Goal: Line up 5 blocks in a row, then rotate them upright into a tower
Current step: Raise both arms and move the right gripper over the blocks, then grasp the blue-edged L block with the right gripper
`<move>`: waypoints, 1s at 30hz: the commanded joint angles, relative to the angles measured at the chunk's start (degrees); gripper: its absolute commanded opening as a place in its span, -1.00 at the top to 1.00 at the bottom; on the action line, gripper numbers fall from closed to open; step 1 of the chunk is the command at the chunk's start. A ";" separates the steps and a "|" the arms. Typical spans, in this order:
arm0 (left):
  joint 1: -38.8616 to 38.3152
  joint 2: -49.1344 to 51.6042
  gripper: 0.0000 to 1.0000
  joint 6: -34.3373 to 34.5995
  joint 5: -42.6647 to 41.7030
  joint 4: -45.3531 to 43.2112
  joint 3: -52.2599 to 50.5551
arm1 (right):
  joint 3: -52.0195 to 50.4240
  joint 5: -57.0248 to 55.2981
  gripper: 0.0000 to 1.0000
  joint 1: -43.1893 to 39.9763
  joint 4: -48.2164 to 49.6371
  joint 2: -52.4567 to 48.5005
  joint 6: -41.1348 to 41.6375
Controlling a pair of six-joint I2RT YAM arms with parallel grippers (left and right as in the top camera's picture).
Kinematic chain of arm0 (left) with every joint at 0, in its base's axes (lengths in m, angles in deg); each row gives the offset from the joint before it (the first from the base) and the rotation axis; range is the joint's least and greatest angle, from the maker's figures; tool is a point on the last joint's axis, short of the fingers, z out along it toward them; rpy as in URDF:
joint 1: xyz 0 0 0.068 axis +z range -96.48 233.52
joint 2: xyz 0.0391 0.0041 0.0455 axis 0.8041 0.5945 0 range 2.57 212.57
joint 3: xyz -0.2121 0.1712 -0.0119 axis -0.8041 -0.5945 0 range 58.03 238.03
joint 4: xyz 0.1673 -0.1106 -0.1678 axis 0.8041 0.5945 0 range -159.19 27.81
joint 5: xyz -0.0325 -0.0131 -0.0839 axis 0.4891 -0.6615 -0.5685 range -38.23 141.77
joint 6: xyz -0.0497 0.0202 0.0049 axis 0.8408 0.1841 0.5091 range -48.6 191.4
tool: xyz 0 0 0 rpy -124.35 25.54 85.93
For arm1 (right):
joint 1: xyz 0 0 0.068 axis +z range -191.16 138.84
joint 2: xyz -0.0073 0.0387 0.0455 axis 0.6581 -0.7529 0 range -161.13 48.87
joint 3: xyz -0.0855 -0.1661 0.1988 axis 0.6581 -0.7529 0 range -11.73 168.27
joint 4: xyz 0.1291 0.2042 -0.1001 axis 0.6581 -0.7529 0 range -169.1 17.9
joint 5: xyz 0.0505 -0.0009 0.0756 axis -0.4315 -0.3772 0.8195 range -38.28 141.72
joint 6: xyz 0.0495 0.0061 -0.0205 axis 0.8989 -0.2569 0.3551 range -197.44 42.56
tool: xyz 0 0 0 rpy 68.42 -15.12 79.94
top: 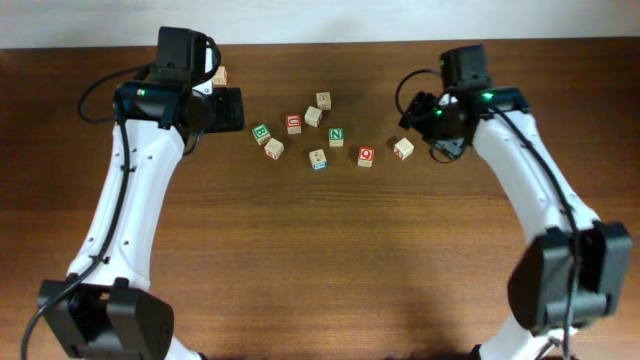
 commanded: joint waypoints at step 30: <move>-0.02 0.46 -0.92 0.96 1.03 0.33 1.46 | 0.37 -6.67 0.14 3.98 8.24 -16.22 0.28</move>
